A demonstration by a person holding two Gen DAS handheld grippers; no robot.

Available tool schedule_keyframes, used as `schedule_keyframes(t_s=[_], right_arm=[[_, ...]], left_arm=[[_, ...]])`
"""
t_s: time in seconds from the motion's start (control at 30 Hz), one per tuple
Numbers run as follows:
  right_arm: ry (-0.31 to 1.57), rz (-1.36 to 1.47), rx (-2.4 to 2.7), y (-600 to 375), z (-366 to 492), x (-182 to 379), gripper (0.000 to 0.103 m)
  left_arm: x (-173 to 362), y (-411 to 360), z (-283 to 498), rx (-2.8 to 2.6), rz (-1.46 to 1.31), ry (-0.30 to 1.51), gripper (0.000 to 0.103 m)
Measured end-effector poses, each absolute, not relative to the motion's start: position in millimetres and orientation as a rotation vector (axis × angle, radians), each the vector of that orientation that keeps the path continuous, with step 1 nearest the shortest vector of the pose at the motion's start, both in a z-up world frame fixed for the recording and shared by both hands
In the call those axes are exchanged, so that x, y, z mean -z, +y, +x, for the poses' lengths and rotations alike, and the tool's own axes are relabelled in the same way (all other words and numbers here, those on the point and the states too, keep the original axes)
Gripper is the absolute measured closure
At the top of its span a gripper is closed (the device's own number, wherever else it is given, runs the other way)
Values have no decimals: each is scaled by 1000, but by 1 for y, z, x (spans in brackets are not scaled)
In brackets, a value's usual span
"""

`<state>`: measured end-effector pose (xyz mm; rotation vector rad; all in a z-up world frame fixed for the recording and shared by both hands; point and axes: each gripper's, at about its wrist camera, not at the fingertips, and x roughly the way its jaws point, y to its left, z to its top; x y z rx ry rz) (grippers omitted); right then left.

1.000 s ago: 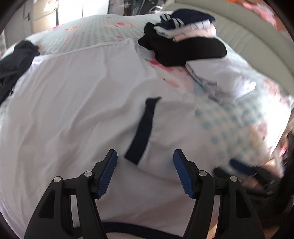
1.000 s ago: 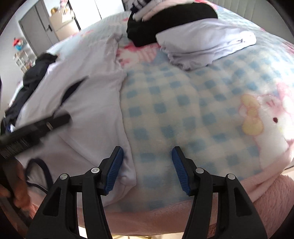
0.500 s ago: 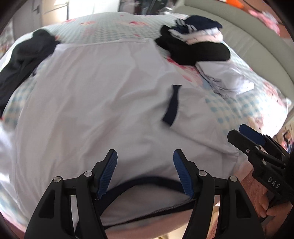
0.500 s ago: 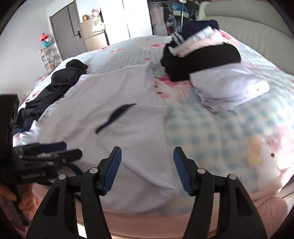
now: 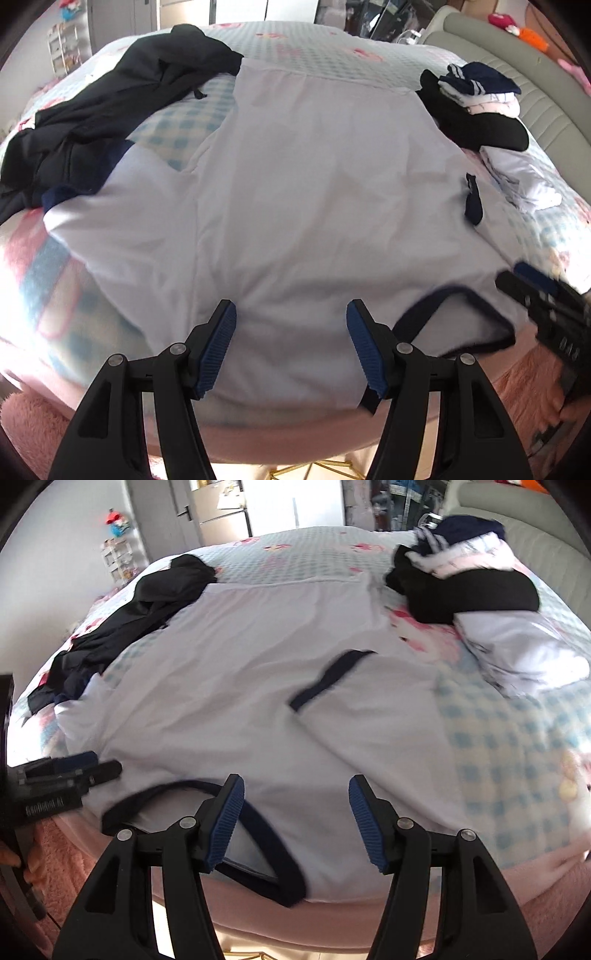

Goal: Fold clothes

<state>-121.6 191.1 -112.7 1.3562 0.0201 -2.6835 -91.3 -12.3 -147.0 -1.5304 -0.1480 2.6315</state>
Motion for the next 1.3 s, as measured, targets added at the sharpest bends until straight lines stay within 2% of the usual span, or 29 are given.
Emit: schedule_keyframes(t_s=[0.17,0.33,0.43,0.57,0.7,0.83,1.17,1.3], right_arm=[[56,1372,2633,166,-130,117,42],[180,1500,2561,149,-128,153,42],[154,1501,2556,152,-106,160,38],[144,1455,2565,158,-88,154,38],[16,1397,2574,165,-88,126,39],[36,1306,2536,145,-97,103,39],[119,1298,2419,66,-136,120,39],[167,1390,2431,54,-132,146,38]], left_arm=[[155,-7,-82,-2617,-1541,-96,39],[162,-5,-63,-2590,-1551,-37,38],[162,-8,-55,-2582,-1531,-42,38],[152,-26,-48,-2603,-1446,-212,38],[135,-57,-43,-2704,-1360,-376,38],[127,-90,-49,-2774,-1361,-487,38],[139,-120,-66,-2755,-1348,-597,38],[150,-113,-66,-2731,-1346,-592,42]])
